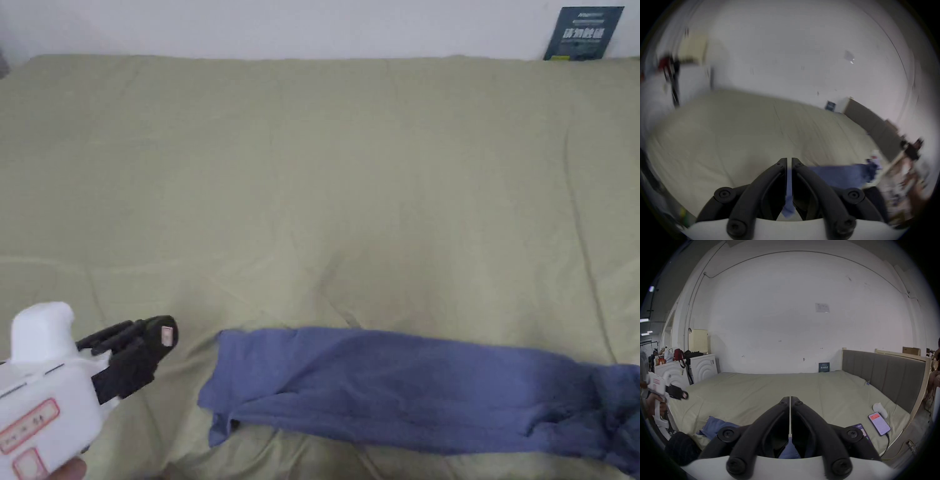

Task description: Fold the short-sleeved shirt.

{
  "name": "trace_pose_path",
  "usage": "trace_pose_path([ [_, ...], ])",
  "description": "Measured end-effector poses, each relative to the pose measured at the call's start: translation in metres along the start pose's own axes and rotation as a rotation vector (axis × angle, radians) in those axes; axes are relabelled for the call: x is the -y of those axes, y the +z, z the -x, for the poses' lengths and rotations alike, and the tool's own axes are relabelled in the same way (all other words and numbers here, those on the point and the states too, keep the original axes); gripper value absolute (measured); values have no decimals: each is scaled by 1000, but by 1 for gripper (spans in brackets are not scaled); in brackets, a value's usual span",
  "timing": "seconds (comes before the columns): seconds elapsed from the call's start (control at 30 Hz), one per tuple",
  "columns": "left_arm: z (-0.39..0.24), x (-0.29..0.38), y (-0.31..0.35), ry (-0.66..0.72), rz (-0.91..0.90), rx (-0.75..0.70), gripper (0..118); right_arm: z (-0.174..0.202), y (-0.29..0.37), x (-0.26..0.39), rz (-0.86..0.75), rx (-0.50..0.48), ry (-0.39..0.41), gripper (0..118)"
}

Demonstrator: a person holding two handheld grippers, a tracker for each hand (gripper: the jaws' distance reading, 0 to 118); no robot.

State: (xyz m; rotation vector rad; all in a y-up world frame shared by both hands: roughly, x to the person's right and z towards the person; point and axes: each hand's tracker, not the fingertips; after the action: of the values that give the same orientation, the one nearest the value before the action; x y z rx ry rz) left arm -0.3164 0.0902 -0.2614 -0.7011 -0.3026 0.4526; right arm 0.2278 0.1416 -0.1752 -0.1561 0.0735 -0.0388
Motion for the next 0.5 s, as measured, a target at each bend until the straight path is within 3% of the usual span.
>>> trace_pose_path([
  [0.03, 26, -4, -15, 93, 100, 125, 17, 1, -2, 0, 11, 2, -9, 3],
  [0.07, 32, -9, -27, 144, 174, 200, 41, 2, -4, -1, 21, 7, -12, 3],
  [0.13, 61, -11, -54, 175, 239, 215, 109, 5, -7, -1, 38, 14, -13, 3],
  [0.2, 93, -11, -78, 237, 331, 231, 112, 9, -10, -1, 50, 20, -11, 3],
  [0.3, 138, -6, -112, 451, 436, 436, 112, 16, -16, -2, 74, 30, -14, 3],
  [0.4, 149, 10, -145, 398, 533, 394, 112, 28, -21, -6, 99, 34, -17, 3],
  [0.5, 158, 13, -160, 538, 466, 620, 112, 35, -25, -9, 105, 33, -10, 3],
])
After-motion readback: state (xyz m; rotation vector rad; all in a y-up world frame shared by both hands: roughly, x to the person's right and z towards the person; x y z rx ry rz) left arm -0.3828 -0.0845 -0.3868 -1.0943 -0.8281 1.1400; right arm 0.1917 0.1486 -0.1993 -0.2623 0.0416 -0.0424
